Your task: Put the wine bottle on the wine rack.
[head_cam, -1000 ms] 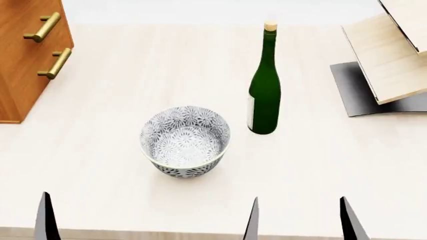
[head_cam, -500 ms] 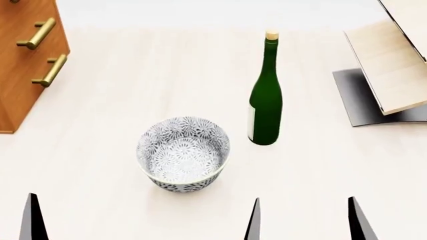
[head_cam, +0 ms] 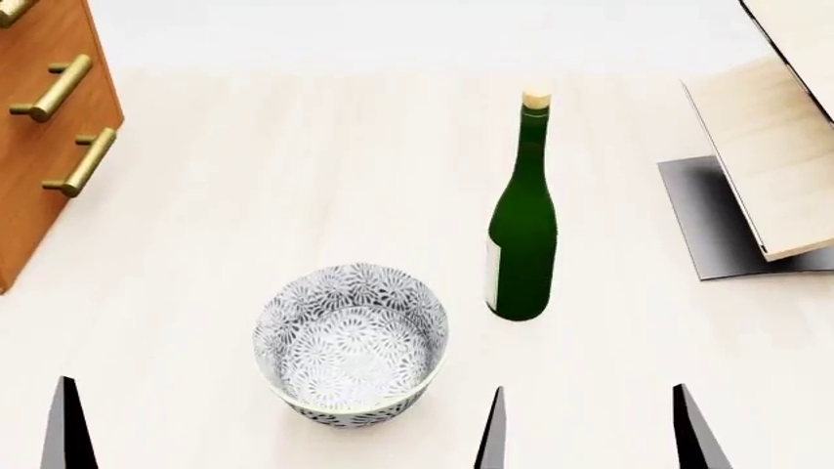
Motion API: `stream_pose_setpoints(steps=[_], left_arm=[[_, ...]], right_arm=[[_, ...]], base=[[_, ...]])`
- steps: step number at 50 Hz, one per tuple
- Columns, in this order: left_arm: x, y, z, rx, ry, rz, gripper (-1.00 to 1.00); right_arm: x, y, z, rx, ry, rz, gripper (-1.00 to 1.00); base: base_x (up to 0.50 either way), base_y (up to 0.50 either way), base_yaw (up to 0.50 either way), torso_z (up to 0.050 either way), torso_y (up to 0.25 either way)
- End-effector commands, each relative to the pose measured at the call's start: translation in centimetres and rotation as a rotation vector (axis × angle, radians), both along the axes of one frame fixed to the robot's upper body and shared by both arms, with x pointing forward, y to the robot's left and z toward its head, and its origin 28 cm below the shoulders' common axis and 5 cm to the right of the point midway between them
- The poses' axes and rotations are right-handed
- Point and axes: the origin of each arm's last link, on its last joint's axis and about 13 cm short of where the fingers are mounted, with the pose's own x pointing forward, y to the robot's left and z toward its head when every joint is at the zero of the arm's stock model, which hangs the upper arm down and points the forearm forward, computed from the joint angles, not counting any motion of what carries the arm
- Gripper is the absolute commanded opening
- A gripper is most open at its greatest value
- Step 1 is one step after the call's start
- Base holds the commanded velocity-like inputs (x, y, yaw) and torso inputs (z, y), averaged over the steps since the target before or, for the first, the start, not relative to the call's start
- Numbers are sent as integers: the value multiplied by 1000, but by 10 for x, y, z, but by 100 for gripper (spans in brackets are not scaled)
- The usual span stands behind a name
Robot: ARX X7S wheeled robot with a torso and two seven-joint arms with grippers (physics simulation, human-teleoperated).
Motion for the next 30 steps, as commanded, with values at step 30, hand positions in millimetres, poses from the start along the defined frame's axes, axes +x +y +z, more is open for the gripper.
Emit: stream_pose_setpoints(steps=[30], left_arm=[[-1, -1, 0, -2, 3, -8, 100]], right_arm=[[1, 1, -2, -2, 15, 7, 100]], base=[[168, 0, 0, 0, 0]])
